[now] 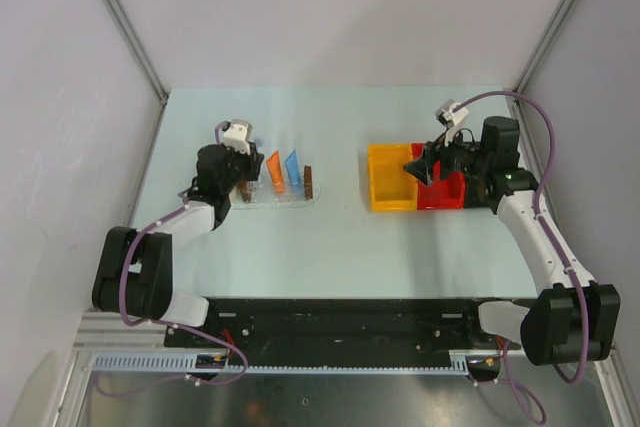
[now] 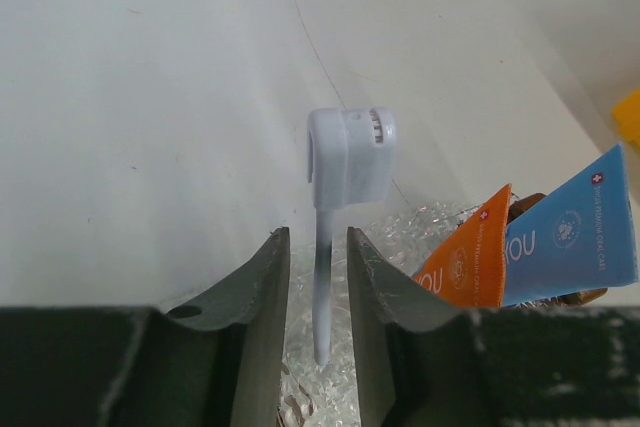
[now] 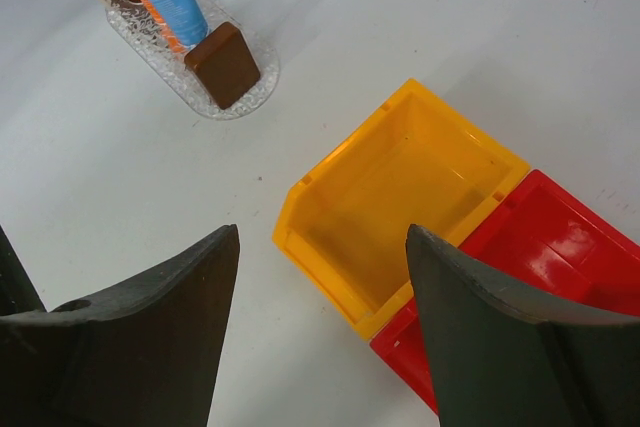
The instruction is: Prepare toiletry sets of a toothbrush and toothpaste on the tray
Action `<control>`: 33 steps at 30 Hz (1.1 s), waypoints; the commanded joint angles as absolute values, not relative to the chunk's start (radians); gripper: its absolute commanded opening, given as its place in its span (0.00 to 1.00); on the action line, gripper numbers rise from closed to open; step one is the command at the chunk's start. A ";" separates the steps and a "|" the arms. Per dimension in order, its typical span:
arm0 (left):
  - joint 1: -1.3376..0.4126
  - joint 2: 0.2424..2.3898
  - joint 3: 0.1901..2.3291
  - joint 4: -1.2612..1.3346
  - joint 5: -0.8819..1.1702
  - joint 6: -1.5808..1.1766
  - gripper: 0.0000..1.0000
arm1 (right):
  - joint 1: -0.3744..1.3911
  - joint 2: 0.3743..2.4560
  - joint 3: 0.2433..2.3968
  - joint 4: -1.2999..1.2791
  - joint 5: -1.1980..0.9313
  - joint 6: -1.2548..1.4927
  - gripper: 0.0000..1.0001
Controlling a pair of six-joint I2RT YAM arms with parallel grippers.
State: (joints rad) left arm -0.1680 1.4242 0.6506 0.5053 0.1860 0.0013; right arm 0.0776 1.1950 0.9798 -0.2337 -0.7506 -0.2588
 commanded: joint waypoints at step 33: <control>-0.173 1.332 0.666 0.480 0.198 0.025 0.42 | 0.067 1.172 0.982 -0.210 -0.772 -0.252 0.73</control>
